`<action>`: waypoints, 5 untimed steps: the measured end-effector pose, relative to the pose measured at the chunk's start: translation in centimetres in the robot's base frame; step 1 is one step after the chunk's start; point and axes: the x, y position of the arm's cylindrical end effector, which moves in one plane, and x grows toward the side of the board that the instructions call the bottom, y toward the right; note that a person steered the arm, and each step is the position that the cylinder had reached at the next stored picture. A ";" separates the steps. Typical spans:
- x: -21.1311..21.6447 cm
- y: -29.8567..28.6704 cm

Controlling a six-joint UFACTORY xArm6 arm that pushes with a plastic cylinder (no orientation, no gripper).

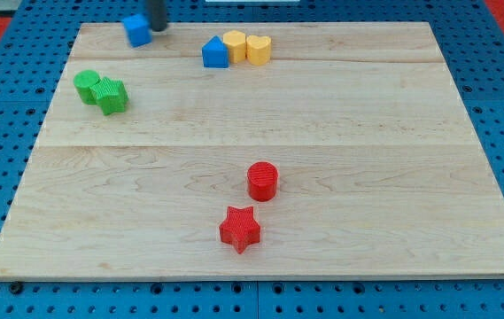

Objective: Move the blue triangle to the bottom of the yellow hexagon

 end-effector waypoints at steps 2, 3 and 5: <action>-0.9 9.0; -0.8 20.8; 6.2 19.1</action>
